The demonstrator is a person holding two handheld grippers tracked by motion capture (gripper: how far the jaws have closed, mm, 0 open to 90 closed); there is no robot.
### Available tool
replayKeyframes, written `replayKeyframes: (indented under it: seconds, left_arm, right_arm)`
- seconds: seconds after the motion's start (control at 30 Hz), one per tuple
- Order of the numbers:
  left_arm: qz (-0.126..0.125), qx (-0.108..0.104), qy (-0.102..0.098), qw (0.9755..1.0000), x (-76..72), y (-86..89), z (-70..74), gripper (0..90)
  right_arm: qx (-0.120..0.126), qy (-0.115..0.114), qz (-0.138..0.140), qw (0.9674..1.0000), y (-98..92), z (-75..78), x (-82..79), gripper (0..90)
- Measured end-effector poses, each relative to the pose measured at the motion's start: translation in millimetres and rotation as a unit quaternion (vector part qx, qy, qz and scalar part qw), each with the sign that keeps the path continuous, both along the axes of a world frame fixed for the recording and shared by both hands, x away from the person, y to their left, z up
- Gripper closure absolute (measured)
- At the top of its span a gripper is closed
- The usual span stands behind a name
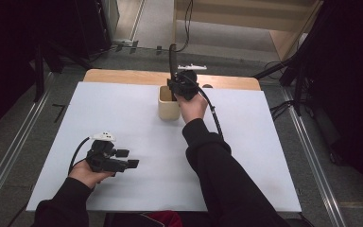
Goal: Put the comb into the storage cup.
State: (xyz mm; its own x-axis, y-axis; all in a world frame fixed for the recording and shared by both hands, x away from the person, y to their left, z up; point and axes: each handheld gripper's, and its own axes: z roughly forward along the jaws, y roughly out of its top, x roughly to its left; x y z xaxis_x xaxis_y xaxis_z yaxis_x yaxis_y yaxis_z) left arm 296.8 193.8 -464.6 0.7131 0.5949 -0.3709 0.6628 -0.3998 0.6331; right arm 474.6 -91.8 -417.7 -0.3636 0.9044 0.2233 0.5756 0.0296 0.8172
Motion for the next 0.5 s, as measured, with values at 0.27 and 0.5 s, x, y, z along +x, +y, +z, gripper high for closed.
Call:
replayKeyframes:
  seconds: [0.27,0.5]
  left_arm:
    - [0.000,0.000,0.000,1.0000,0.0,0.1,0.0,31.8]
    - [-0.001,0.000,0.001,1.0000,0.1,-0.2,-0.3,31.8]
  right_arm:
    - [-0.005,-0.001,0.002,1.0000,1.1,-2.8,-1.2,69.8]
    - [-0.005,0.005,0.005,1.0000,0.3,-7.6,-2.5,69.7]
